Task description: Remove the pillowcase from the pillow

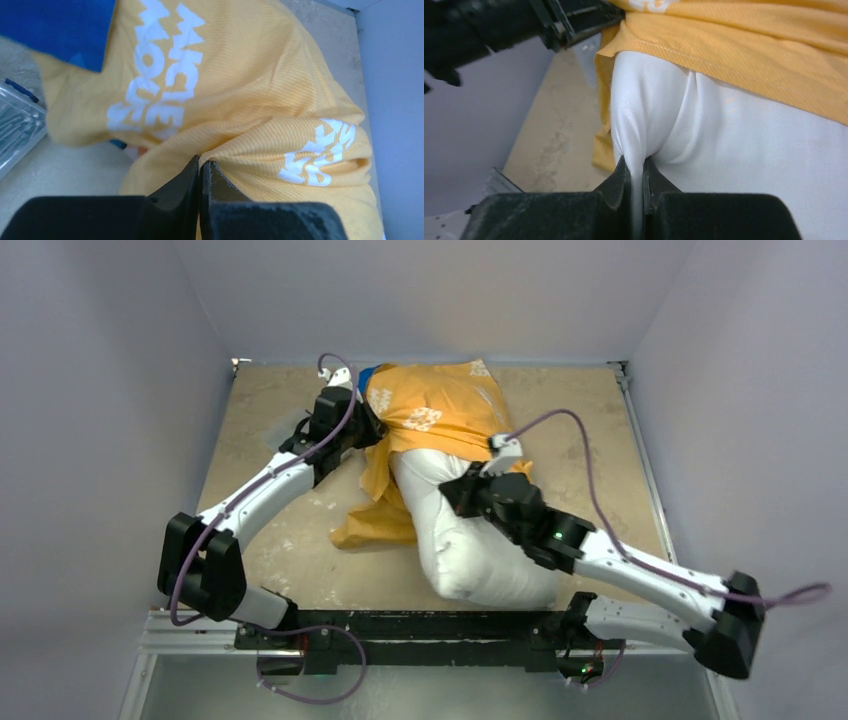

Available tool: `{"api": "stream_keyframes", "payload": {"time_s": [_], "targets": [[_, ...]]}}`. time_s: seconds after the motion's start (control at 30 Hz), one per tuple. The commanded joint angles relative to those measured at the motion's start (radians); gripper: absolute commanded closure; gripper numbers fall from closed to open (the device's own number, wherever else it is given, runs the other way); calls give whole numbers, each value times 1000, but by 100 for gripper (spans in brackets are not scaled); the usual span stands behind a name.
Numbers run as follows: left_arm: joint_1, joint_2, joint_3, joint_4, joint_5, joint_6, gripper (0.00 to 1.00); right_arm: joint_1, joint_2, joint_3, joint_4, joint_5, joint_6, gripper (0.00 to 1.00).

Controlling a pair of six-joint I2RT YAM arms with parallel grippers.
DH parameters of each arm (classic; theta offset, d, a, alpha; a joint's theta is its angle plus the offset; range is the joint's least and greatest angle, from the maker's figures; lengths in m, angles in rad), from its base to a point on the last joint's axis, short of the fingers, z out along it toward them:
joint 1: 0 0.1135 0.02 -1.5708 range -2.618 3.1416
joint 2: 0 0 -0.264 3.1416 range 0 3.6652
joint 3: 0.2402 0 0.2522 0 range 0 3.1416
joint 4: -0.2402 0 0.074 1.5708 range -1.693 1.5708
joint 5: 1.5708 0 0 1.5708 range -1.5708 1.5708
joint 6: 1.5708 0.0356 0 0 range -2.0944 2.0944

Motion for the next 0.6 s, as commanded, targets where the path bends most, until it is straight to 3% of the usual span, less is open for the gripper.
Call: {"api": "stream_keyframes", "payload": {"time_s": [0.0,0.17,0.33,0.43,0.5,0.57], "targets": [[34,7,-45,73,-46,-26,100,-33,-304,-95,225,-151,-91,100],[55,62,-9,76,-80,-27,100,-34,-488,-169,306,-259,-112,100],[71,150,129,11,-73,-18,100,-34,-464,-211,409,-398,-100,100],[56,115,151,-6,-38,-15,82,-34,-352,-194,471,-451,-93,98],[38,64,150,-22,-50,1,68,-34,-272,-155,476,-456,-104,74],[23,4,145,-64,-68,18,58,-34,-198,-117,463,-474,-111,39]]}}
